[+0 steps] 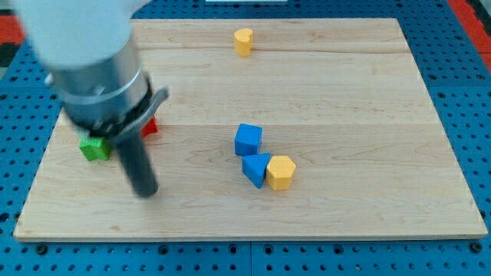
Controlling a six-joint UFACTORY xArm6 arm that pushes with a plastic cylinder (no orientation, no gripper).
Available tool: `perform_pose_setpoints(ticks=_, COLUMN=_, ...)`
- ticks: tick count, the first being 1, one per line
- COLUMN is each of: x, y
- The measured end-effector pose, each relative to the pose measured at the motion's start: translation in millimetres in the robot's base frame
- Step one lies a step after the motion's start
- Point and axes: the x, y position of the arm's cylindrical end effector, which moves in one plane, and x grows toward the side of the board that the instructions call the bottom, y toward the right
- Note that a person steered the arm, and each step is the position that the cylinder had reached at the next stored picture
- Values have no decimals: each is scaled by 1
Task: Push the red star parallel bottom right to the yellow heart
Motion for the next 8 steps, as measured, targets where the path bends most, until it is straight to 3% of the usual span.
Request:
perform_pose_setpoints(ticks=1, x=-1, y=-136)
perform_pose_setpoints(ticks=2, x=-25, y=-157)
perform_pose_setpoints(ticks=3, x=-93, y=-145)
perform_pose_setpoints(ticks=4, x=-113, y=-121)
perform_pose_setpoints(ticks=6, x=-127, y=15)
perform_pose_setpoints(ticks=7, x=-157, y=10)
perform_pose_setpoints(ticks=8, x=-160, y=-96)
